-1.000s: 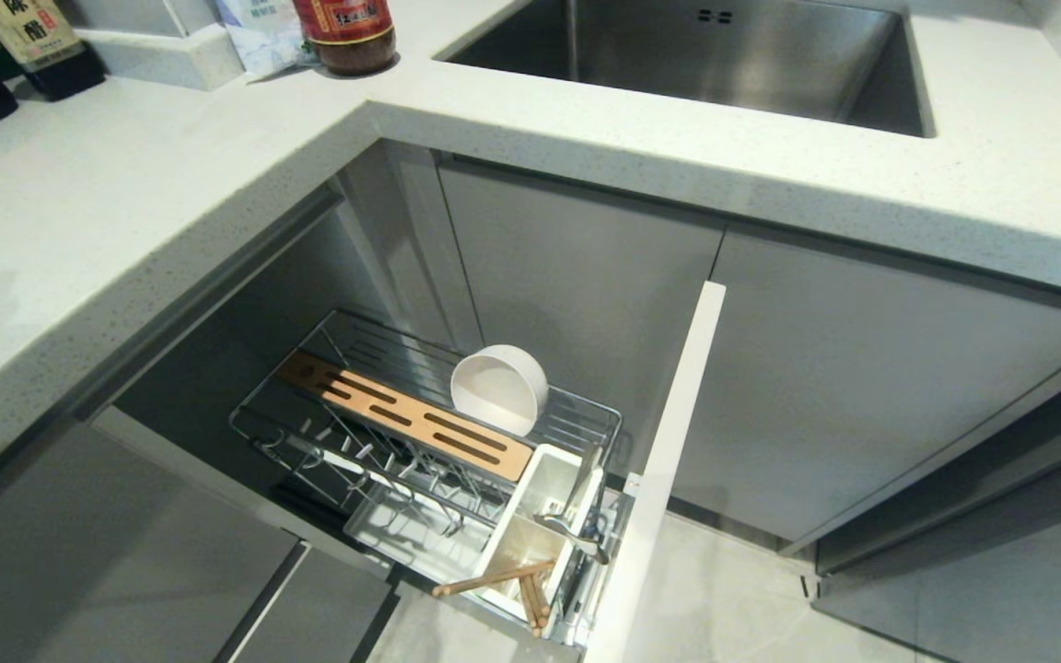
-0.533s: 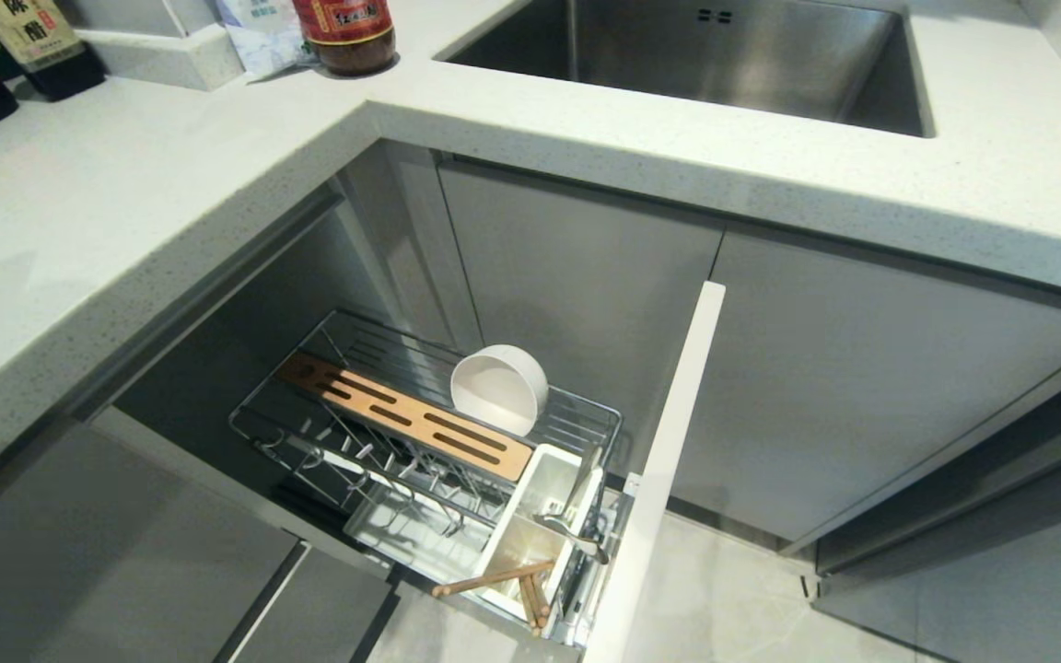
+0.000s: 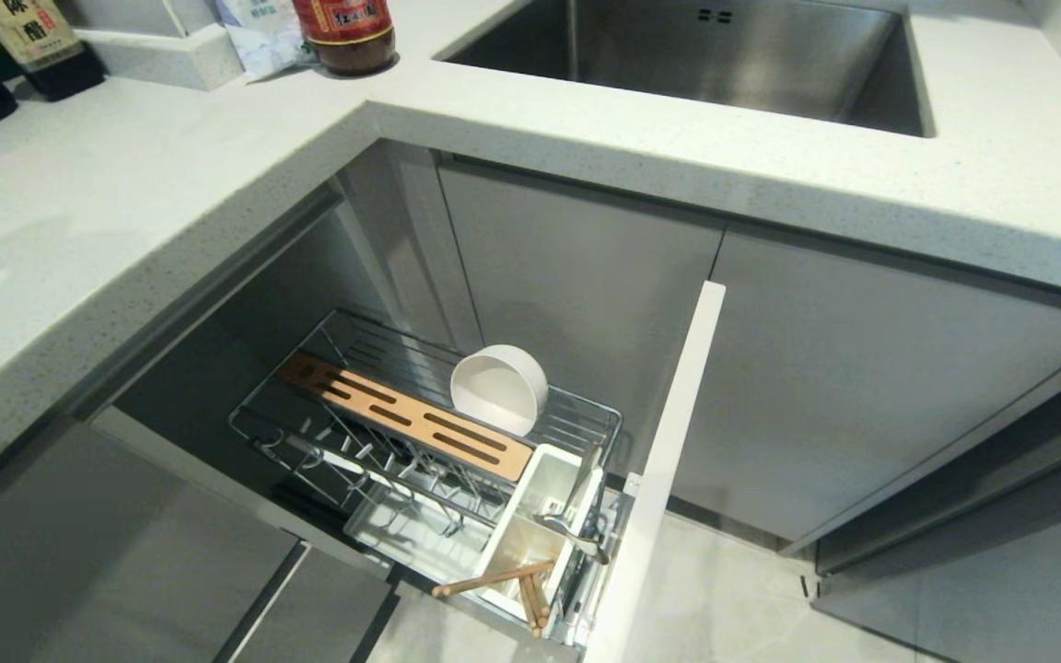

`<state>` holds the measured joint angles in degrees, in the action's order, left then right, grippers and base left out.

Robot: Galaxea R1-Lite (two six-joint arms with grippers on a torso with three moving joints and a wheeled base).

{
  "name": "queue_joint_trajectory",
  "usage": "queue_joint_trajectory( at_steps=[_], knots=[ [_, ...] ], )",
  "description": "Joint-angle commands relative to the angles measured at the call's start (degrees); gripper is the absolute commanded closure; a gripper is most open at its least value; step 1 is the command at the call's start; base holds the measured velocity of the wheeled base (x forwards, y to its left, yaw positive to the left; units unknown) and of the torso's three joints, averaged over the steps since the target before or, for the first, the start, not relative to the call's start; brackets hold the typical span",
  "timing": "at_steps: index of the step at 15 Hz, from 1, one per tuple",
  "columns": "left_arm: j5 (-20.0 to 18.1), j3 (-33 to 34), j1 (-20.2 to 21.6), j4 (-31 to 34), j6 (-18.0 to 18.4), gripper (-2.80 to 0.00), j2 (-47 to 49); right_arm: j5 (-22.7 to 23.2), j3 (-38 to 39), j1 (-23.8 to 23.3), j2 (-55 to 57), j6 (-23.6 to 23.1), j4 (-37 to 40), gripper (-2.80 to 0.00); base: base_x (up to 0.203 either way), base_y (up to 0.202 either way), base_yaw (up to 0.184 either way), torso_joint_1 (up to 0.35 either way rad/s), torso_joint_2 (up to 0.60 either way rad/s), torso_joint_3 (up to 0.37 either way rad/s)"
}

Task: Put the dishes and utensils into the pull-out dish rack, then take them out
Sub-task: Take the plate out of the cupboard

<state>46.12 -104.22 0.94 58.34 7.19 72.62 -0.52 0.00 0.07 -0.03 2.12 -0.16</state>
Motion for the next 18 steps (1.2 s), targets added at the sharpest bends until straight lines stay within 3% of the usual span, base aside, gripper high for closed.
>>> queue_joint_trajectory(
  at_steps=[1,3,5,9,13,18],
  knots=[
    [0.29,-4.29,-1.26,6.3,-0.08,0.0,5.23,0.0,0.0,0.01,0.03,-0.01,-0.02,0.0,0.0,0.0,0.0,0.0,0.0,0.0],
    [1.45,-7.08,-4.34,10.91,-0.24,0.0,8.39,0.0,0.0,0.01,0.03,-0.01,-0.02,0.0,0.0,0.0,0.0,0.0,0.0,0.0],
    [5.39,-7.31,-6.03,13.64,-0.25,0.0,10.35,0.0,0.0,0.01,0.03,-0.01,-0.02,0.0,0.0,0.0,0.0,0.0,0.0,0.0],
    [7.49,-7.4,-9.44,19.13,-0.49,0.0,11.4,0.0,0.0,0.01,0.03,-0.01,-0.02,0.0,0.0,0.0,0.0,0.0,0.0,0.0],
    [6.73,-7.4,-10.53,19.88,-0.42,0.0,11.67,0.0,0.0,0.01,0.03,0.02,-0.02,0.0,0.0,0.0,0.0,0.0,0.0,0.0],
    [1.92,-7.4,-10.53,24.08,-0.57,0.0,12.1,0.0,0.0,0.01,0.03,0.04,-0.02,0.0,0.0,0.0,0.0,0.0,0.0,0.0]
  ],
)
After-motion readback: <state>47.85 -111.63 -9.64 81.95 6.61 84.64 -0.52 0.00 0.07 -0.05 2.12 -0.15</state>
